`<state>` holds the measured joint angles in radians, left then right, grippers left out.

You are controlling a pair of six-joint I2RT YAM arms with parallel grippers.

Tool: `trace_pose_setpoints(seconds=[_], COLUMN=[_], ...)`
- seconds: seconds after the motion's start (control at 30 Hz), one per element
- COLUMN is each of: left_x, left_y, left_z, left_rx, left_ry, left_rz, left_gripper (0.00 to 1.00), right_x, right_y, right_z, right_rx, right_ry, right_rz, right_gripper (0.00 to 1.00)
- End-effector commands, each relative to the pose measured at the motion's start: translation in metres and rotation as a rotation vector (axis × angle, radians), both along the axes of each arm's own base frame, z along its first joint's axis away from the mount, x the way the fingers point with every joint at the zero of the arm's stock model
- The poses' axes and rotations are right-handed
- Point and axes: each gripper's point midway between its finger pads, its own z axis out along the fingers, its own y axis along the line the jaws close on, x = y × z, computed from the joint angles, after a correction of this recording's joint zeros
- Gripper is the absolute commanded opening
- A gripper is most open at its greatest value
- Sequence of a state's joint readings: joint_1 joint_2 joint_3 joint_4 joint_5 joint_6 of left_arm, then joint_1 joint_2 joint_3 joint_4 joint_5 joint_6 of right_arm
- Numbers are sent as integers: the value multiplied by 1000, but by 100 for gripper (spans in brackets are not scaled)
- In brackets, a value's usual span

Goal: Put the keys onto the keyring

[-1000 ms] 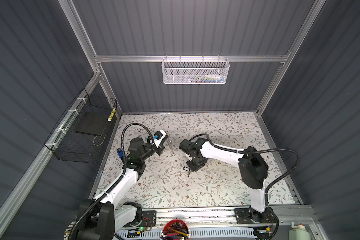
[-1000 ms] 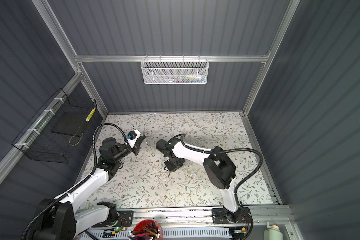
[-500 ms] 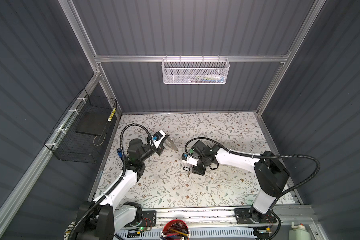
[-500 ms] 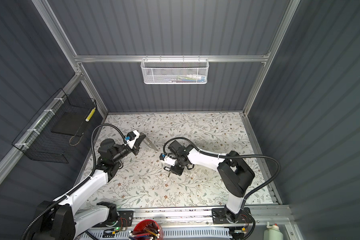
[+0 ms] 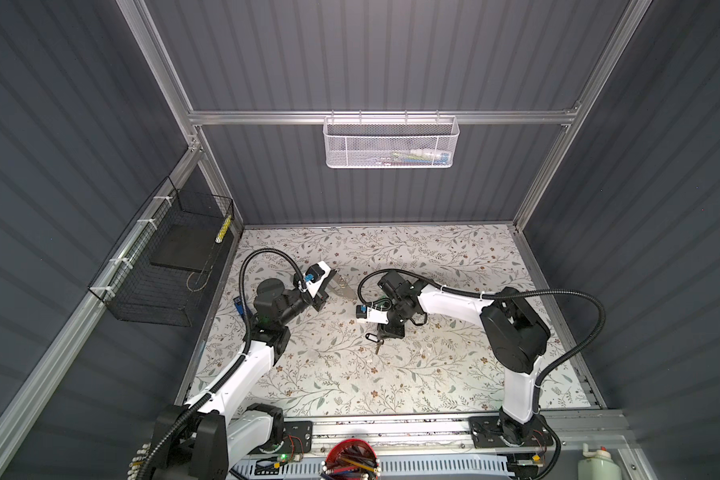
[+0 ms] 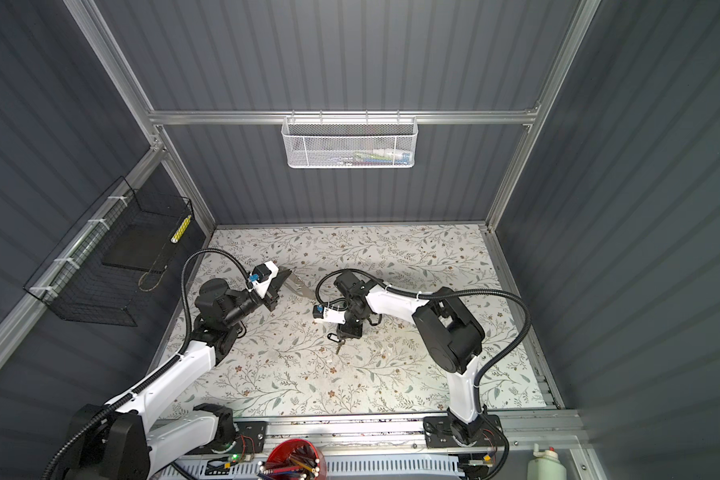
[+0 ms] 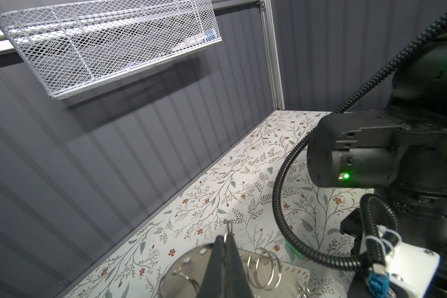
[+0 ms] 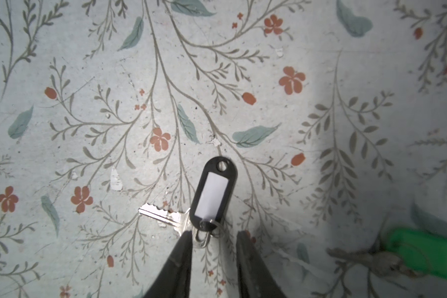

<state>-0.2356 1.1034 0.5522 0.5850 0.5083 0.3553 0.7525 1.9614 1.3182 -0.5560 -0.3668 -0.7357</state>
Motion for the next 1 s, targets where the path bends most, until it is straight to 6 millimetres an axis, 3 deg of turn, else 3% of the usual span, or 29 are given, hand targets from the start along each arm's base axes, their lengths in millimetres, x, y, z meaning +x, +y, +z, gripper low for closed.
trace_pose_setpoints(seconds=[0.0, 0.2, 0.67, 0.97], left_x=[-2, -1, 1, 0], left_y=[2, 1, 1, 1], left_z=[8, 6, 2, 1], left_rx=[2, 4, 9, 11], left_ry=[-45, -38, -29, -29], left_rz=[3, 2, 2, 0], left_gripper=[0, 0, 0, 0], right_x=[-9, -12, 1, -12], right_y=[-9, -16, -10, -17], right_z=[-3, -12, -20, -21], right_rx=[-34, -74, -88, -107], right_ry=[28, 35, 17, 63], right_rz=[79, 132, 136, 163], right_gripper=[36, 40, 41, 37])
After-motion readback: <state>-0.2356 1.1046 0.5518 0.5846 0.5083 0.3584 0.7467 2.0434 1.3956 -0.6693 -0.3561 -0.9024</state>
